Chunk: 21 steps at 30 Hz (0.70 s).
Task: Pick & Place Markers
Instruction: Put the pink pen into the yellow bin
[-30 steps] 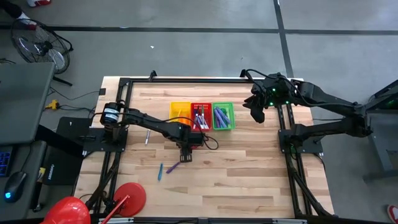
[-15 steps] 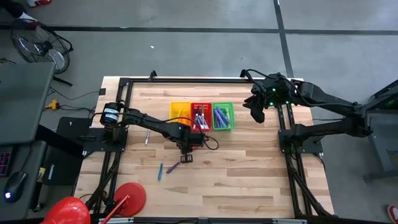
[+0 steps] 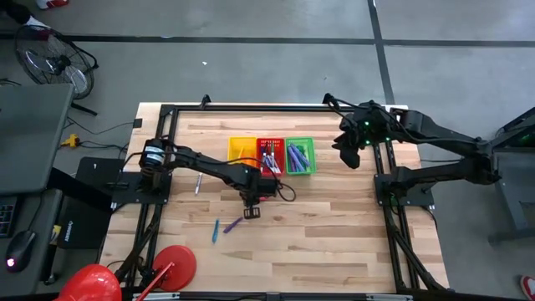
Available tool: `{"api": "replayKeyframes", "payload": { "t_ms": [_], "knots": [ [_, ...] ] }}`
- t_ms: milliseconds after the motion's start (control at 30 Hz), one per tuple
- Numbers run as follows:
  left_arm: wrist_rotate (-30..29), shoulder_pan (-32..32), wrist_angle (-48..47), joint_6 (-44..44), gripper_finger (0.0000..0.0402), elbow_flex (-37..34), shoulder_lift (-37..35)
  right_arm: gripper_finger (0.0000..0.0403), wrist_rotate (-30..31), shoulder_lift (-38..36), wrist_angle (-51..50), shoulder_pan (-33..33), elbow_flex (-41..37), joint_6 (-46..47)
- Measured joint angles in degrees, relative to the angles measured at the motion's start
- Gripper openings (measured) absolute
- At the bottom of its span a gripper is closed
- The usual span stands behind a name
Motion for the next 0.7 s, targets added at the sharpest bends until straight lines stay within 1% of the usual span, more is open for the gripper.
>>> {"api": "replayKeyframes", "payload": {
  "t_ms": [167,500,700],
  "knots": [
    [-1.3,0.0,-2.5,1.2,0.0033,2.4,0.3,0.0094,0.0,-1.6,0.0,0.0,0.0,0.0],
    [-1.7,0.0,-6.3,1.2,0.0033,6.5,0.2,0.0094,0.1,-6.5,0.1,0.0,0.0,0.0],
    [-3.7,0.0,-11.6,1.2,0.0033,11.8,0.1,0.0094,0.1,-7.7,0.1,0.0,0.0,0.0]
  ]
}}
